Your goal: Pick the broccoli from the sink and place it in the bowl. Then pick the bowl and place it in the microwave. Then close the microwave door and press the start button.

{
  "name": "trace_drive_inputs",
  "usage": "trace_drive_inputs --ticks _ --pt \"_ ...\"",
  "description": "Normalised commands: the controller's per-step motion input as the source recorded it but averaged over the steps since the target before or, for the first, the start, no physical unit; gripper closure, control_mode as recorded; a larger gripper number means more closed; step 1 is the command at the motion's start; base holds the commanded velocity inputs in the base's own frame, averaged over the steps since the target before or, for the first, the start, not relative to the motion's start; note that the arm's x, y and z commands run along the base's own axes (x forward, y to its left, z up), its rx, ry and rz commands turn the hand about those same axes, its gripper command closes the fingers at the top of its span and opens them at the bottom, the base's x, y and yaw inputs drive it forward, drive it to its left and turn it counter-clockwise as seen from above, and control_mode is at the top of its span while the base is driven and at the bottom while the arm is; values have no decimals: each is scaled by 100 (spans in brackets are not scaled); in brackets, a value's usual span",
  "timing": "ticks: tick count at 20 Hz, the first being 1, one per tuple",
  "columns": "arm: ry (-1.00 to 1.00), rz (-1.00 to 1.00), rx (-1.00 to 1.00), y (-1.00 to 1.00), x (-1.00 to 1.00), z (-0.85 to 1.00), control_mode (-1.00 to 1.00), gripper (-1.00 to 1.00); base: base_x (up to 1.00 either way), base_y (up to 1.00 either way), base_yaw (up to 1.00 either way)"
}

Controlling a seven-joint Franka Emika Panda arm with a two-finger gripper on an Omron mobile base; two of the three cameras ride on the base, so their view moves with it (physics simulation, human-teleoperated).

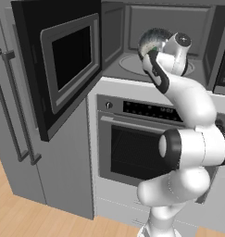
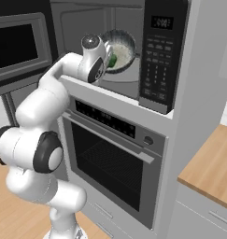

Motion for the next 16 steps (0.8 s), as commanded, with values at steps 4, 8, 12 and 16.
trace_drive_inputs --ticks 4,8,12,16 --pt "3 0 0 -4 24 -17 -100 -100 0 0 0" --pt "-8 0 0 0 -17 0 -100 -100 0 0 0" --pt "-34 0 0 2 -13 1 -100 -100 0 0 0" --pt "-46 0 0 5 -31 12 -100 -100 0 0 0"
